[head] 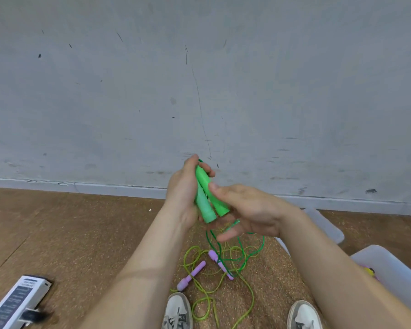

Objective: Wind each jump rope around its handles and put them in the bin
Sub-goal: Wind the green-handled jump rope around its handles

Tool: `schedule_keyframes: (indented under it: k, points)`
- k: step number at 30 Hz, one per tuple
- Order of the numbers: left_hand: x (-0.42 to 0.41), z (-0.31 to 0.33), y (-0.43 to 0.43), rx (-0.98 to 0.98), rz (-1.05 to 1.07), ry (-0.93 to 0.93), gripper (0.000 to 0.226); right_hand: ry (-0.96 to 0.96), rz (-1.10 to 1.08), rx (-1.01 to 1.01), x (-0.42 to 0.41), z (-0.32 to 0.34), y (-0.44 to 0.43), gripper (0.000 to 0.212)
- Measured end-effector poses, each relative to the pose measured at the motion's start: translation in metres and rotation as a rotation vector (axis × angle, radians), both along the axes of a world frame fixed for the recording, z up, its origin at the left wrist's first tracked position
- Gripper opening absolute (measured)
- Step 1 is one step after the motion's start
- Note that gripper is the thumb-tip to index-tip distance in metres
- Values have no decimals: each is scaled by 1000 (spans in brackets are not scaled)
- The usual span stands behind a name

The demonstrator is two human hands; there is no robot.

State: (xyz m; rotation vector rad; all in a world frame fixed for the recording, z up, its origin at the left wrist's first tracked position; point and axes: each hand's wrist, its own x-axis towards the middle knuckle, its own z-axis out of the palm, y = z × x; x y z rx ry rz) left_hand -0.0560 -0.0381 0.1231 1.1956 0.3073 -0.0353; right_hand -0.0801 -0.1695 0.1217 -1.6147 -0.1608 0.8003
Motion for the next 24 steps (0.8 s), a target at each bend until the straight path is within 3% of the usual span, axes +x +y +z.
schedule_keyframes:
  k: [3,6,9,14,24]
  points:
    - [-2,-1,-8,36,20,-62,39,-137,-22,-18,-6,-4,7,27]
    - [-3,-1,-14,6,16,-92,35,-204,-131,-33,-5,-9,11,32]
    - [-4,1,-15,-44,-14,-93,31,-138,-77,104,-5,-4,4,22]
    - [-10,5,-18,54,-126,-157,27,19,43,243,-6,-2,-2,10]
    - [-14,9,-11,51,-298,-329,30,128,55,513,-13,-4,3,10]
